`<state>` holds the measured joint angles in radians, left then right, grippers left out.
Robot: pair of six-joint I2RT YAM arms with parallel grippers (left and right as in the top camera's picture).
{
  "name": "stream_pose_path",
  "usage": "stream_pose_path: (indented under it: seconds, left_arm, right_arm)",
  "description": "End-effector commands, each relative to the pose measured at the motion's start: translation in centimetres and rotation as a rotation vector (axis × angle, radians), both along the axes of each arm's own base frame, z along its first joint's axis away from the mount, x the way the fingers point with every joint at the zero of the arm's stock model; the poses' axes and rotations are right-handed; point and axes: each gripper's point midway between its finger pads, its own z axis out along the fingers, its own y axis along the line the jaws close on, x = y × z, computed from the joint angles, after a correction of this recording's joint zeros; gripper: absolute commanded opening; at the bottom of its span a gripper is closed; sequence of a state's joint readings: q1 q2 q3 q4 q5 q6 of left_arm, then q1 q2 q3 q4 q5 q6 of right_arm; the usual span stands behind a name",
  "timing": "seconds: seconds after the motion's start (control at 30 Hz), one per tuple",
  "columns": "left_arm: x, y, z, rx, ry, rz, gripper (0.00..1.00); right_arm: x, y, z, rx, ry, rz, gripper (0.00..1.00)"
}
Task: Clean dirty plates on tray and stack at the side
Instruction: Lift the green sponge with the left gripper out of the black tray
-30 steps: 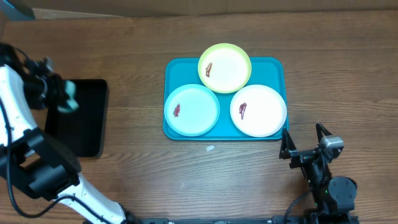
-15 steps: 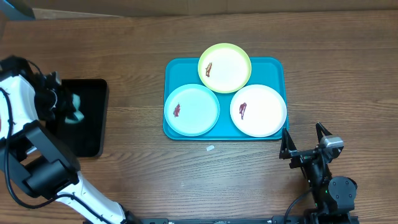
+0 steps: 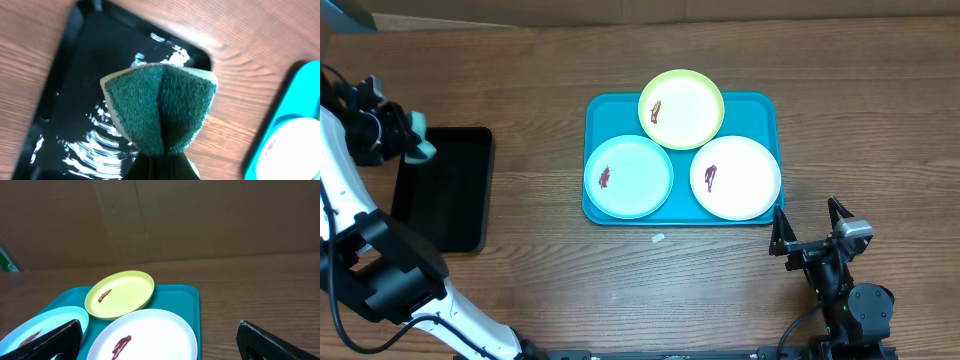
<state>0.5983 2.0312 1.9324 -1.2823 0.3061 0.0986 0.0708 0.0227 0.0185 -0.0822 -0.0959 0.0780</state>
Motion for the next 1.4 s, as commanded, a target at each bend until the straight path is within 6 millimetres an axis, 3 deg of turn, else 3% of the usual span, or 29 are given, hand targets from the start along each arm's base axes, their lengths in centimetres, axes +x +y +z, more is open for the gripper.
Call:
stream_pose_path:
  seconds: [0.0,0.1,0.2,0.27,0.47,0.57,0.67,0.9,1.0,1.07,1.17,1.37]
  left_arm:
    - [-2.2,-0.7,-4.4,-0.041,0.113,0.024,0.04]
    - [-3.1,-0.9,-6.2,-0.061,0.146,0.041,0.04]
    - [-3.4,0.0,-4.9,-0.05,0.144,0.069,0.04]
    - [-3.2,0.5,-2.9,-0.061,0.118,0.09,0.04]
    - [-0.4,-0.6,6.0,-0.166,-0.111,0.068,0.04]
    - [0.1,-0.8,8.0,-0.136,-0.152,0.05,0.04]
    - [0.0,-0.1,6.6,-0.054,-0.096,0.042,0.04]
    - [-2.2,-0.2,-3.9,-0.008,0.135,0.075,0.04]
    - [-4.0,0.2,-6.3,0.011,0.218,0.116,0.04]
    - [-4.5,0.7,-6.2,0.021,0.229,0.131,0.04]
    - [-3.9,0.9,-4.0,-0.007,0.188,0.142,0.04]
    - [-0.4,0.2,3.6,-0.063,-0.03,0.087,0.04]
  right_arm:
    - [0.1,-0.4,-0.4,-0.001,0.005,-0.019,1.0]
    - [0.1,-0.4,-0.4,-0.001,0.005,-0.019,1.0]
    - [0.1,-0.4,-0.4,-0.001,0.005,-0.019,1.0]
    - [0.1,-0.4,-0.4,-0.001,0.005,-0.019,1.0]
    - [0.1,-0.4,-0.4,-0.001,0.005,-0.019,1.0]
    - [0.1,-0.4,-0.4,-0.001,0.005,-0.019,1.0]
    - [0.1,-0.4,-0.4,-0.001,0.005,-0.019,1.0]
    - [0.1,-0.4,-0.4,-0.001,0.005,-0.019,1.0]
    - [0.1,-0.4,-0.4,-0.001,0.005,-0.019,1.0]
    - [0.1,-0.4,-0.4,-0.001,0.005,-0.019,1.0]
    - [0.1,-0.4,-0.4,-0.001,0.005,-0.019,1.0]
    - [0.1,-0.4,-0.4,-0.001,0.005,-0.019,1.0]
